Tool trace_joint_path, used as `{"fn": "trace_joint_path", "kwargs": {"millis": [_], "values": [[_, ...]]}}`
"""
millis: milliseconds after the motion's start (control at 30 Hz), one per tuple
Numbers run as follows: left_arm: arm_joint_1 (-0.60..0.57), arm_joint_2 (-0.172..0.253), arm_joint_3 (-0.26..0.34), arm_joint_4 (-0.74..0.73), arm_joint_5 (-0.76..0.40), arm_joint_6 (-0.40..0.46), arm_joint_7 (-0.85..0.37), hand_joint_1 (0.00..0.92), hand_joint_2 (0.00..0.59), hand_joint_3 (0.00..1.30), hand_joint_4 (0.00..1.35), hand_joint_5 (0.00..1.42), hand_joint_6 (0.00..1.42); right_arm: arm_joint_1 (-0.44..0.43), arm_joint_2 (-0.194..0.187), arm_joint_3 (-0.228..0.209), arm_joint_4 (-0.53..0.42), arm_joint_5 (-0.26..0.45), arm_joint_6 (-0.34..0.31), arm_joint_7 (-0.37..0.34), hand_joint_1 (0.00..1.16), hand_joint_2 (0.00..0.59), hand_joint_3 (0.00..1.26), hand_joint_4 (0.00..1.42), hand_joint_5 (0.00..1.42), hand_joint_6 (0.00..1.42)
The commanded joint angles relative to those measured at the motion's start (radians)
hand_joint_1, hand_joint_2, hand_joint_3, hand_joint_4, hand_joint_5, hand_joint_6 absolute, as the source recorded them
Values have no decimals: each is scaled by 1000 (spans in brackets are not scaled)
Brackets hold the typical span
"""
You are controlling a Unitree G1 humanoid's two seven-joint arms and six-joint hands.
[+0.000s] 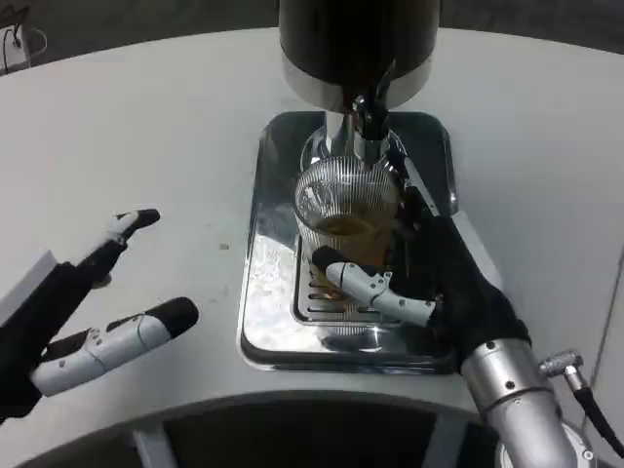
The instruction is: Grasp the cup under the faucet to collect the drink, then remove the cup.
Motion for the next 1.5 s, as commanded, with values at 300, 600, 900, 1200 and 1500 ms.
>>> {"fn": "trace_joint_path", "kwargs": {"millis": [300, 600, 900, 1200, 1500], "values": [[-64, 26, -100, 3, 62, 53, -8, 0, 61, 81, 0, 66, 187, -28, 21, 7, 72, 15, -49, -22, 720, 244, 0, 76, 146, 106], [-71, 61, -119, 25, 67, 44, -27, 0, 61, 77, 0, 57, 187, -48, 39, 14, 107, 9, -57, -54, 722, 241, 0, 88, 157, 110], [-28, 94, -79, 16, 35, 27, -45, 0, 62, 72, 0, 54, 187, -57, 73, 33, 140, -2, -70, -100, 734, 236, 0, 109, 179, 111], [11, 104, -46, -10, 18, 31, -55, 0, 62, 74, 0, 53, 187, -67, 114, 49, 178, -21, -81, -157, 736, 235, 14, 130, 207, 128], [21, 102, -53, -27, 24, 47, -59, 0, 63, 80, 0, 53, 187, -83, 166, 69, 252, -41, -114, -239, 745, 239, 71, 174, 258, 151]]}}
